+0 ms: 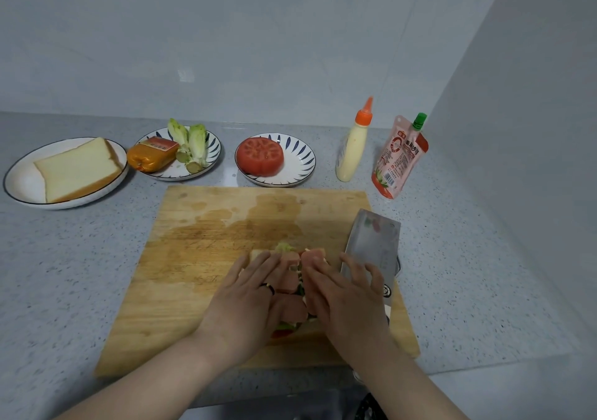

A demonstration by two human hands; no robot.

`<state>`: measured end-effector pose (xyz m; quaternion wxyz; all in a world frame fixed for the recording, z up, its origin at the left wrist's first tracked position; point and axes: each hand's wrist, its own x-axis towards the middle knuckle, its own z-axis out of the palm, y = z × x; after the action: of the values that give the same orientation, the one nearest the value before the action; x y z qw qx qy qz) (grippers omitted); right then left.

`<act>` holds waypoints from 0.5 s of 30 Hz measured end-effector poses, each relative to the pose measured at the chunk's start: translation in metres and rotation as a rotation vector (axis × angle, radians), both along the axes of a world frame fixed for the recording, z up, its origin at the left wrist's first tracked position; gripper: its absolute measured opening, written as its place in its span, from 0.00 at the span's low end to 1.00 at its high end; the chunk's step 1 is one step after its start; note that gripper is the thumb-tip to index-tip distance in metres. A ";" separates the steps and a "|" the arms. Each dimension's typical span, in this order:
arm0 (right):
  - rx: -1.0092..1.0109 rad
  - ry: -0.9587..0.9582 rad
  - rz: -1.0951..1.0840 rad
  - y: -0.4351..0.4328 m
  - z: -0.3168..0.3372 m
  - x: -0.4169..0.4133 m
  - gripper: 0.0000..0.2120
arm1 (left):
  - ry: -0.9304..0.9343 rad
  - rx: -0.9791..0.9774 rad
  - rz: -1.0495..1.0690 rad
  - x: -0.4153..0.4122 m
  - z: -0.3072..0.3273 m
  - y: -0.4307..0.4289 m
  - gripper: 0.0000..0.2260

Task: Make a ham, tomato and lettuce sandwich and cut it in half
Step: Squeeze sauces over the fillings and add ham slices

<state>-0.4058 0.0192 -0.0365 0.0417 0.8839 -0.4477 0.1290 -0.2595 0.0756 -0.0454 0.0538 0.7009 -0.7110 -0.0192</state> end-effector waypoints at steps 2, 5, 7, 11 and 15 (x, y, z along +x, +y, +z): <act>-0.003 0.037 -0.001 0.000 -0.001 0.000 0.18 | -0.009 0.030 -0.032 0.001 0.003 0.002 0.23; 0.000 0.046 0.005 -0.001 -0.002 0.002 0.18 | -0.006 0.060 -0.017 -0.002 0.009 0.002 0.19; 0.001 0.055 0.004 -0.002 -0.002 0.002 0.18 | -0.006 -0.002 -0.034 -0.003 0.007 0.000 0.20; -0.006 0.076 0.000 -0.002 -0.005 0.002 0.19 | -0.039 0.047 0.032 -0.004 0.010 -0.004 0.21; -0.032 0.009 0.015 -0.004 -0.004 0.000 0.18 | 0.104 0.050 0.015 0.002 -0.003 -0.004 0.23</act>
<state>-0.4060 0.0152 -0.0403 0.0566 0.8870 -0.4386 0.1326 -0.2570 0.0720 -0.0486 0.0733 0.7054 -0.7013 -0.0727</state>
